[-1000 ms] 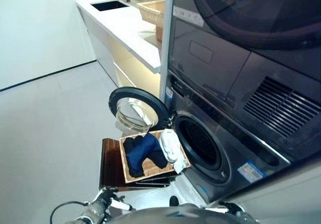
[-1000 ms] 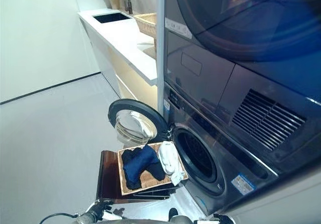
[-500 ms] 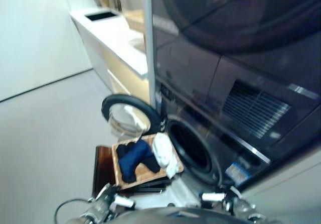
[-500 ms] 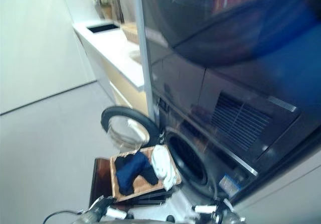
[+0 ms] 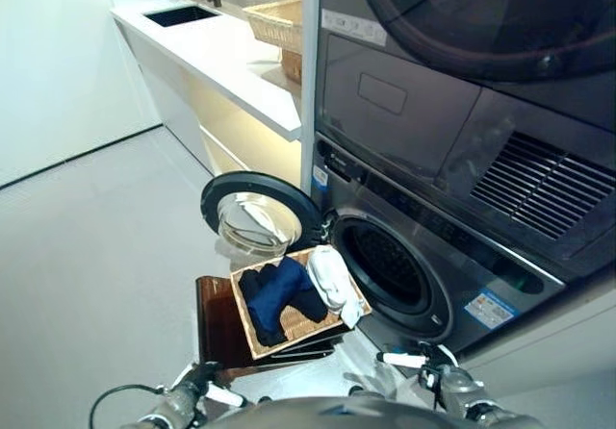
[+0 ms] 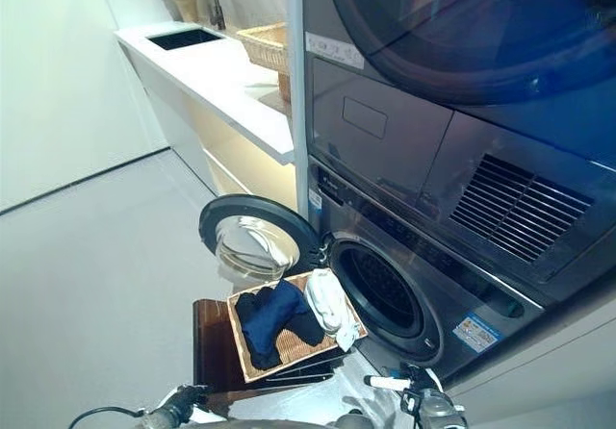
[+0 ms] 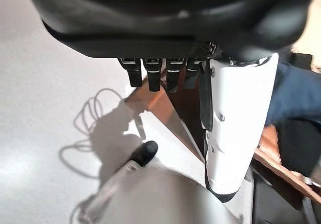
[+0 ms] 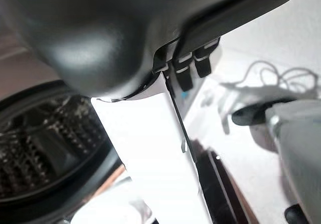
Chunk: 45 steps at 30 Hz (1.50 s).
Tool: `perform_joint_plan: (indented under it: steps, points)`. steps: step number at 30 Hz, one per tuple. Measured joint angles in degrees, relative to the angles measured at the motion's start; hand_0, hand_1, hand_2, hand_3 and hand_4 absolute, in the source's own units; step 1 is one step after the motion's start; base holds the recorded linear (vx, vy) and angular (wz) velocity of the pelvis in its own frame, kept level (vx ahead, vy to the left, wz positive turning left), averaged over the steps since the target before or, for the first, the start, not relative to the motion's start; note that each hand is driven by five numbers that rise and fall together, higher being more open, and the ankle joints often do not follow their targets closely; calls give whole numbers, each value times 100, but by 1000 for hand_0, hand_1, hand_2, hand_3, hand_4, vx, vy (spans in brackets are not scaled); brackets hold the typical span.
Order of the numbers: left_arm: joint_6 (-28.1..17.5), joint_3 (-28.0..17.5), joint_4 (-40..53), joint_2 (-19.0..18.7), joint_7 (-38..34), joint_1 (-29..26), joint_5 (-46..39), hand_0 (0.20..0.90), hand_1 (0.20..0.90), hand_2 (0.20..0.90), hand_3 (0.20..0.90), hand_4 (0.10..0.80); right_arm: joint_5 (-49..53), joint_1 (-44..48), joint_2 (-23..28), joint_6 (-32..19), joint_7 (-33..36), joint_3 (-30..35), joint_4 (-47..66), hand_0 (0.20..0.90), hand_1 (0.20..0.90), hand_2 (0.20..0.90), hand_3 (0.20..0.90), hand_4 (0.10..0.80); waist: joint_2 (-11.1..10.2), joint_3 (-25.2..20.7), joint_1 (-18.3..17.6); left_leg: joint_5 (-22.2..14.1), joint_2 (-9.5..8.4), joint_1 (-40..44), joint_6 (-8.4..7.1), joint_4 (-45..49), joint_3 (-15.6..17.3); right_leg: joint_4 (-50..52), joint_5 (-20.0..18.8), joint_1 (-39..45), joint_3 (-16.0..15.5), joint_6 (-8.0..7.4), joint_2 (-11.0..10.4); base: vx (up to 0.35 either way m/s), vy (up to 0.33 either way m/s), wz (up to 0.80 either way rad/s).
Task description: Pick up the clothes and place them into the washing machine
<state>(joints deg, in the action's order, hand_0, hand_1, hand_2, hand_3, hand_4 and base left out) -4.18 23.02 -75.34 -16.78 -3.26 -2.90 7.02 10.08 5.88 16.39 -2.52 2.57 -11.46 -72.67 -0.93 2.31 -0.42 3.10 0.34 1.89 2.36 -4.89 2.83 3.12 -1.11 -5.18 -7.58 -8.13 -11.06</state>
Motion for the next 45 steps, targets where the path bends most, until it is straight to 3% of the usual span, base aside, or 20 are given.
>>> perform_joint_plan:
  steps: [2,4,9,13,15,16,17,19,20,23,25,27,29,31,34,35,37,45]
  points:
    - [-1,-102,-32,-53,-24,4,-7,900,900,900,900,800,-4,30,8,5,25,-15,-11,900,900,900,900,800,-75,16,-50,35,-32,-36,-57,-4,-130,-500,-402,302,379,-70,91,184,-86,22]
    - [-9,-236,-39,69,-59,96,-28,900,900,900,900,800,-8,29,101,28,43,-20,-26,900,900,900,900,800,49,-18,-26,12,77,31,-150,-3,-164,-819,-551,567,210,-33,172,173,-113,18]
    - [-116,-435,161,309,-42,353,-117,900,900,900,900,800,-64,113,295,13,139,-26,28,900,900,900,900,800,248,-159,99,13,322,62,-346,3,-395,-817,-461,705,4,112,426,119,-114,20]
    - [-133,-471,190,309,-53,345,-241,900,900,900,900,800,-66,153,332,-3,155,-15,116,900,900,900,900,800,208,-121,154,22,401,-301,-492,482,-587,-815,-369,766,-285,197,574,-175,-122,49]
    - [-151,-438,200,293,-77,-79,-366,900,900,900,900,800,-54,302,335,-24,169,-17,109,900,900,900,900,800,11,204,181,271,265,-1058,-1049,1196,-580,-812,-375,657,-619,387,367,28,24,80]
    - [-154,-390,270,319,-71,-89,-416,900,900,900,900,800,-44,355,396,-30,214,-16,128,900,900,900,900,800,61,270,191,254,281,-1219,-1134,1111,-408,-822,-379,567,-798,407,379,169,52,53]
    - [-197,-374,290,386,-69,-87,-440,900,900,900,900,800,-10,368,498,-39,280,-13,142,900,900,900,900,800,124,245,184,191,284,-1262,-1135,889,-387,-793,-378,364,-774,409,362,158,55,17]
    - [-230,-412,297,397,-89,19,-493,900,900,900,900,800,5,478,604,-46,277,-27,159,900,900,900,900,800,187,226,276,-17,118,-1104,-849,811,-320,-744,-385,137,-592,396,281,214,106,-28]
    - [-224,-397,295,393,-84,47,-482,900,900,900,900,800,5,475,616,-83,290,-20,160,900,900,900,900,800,225,198,263,-79,88,-951,-450,545,-304,-755,-407,77,-543,364,286,251,136,-12]
    - [-233,-419,288,266,-87,97,-460,900,900,900,900,800,4,415,488,-92,259,-15,111,900,900,900,900,800,39,196,271,164,-11,-825,-90,274,-37,-810,-521,63,-395,195,161,211,117,-7]
    - [-255,-455,289,197,-80,165,-469,900,900,900,900,800,-1,387,421,-100,255,-9,71,900,900,900,900,800,-109,119,291,120,-146,-777,-23,269,30,-780,-506,26,-340,148,76,78,94,-22]
    - [-251,-439,302,154,-85,206,-461,900,900,900,900,800,-1,420,384,-111,254,24,52,900,900,900,900,800,-195,27,402,33,-169,-727,103,192,151,-669,-387,-53,-250,32,-14,-108,154,-40]
    - [-253,-414,354,31,-115,150,-491,900,900,900,900,800,8,728,319,-117,253,-40,-11,900,900,900,900,800,-273,137,419,23,-274,-818,240,285,230,422,-543,-764,-66,-108,-160,-158,81,-49]
    - [-256,-372,363,-60,-179,47,-533,900,900,900,900,800,39,999,314,-121,263,-39,-11,900,900,900,900,800,-253,253,365,50,-305,-942,277,284,244,532,-645,-1066,-91,-199,-195,-15,-50,-23]
    - [-263,-384,462,-218,-276,-116,-655,900,900,900,900,800,262,1344,319,-120,375,-17,-30,900,900,900,900,800,-241,490,386,144,-355,-1077,257,238,285,-324,-664,-876,-135,-38,-154,22,-71,2]
    - [-267,-385,527,-235,-305,-127,-676,900,900,900,900,800,316,1403,325,-132,405,-16,-21,900,900,900,900,800,-196,614,421,169,-361,-1065,210,246,229,-430,-908,-794,-43,-33,-152,-70,-67,20]
    - [-329,-379,776,-221,-340,-68,-784,900,900,900,900,800,434,1555,356,-130,513,-31,-33,900,900,900,900,800,-64,744,449,196,-303,-1181,141,275,153,-599,-998,-769,-112,-21,-70,-163,-59,17]
    - [-540,41,1651,-164,-453,-259,-1146,900,900,900,900,800,872,3024,786,-146,834,-30,-185,900,900,900,900,800,254,1342,506,340,-170,-2346,-43,482,-55,-717,-1180,-1675,-287,147,122,-98,-54,12]
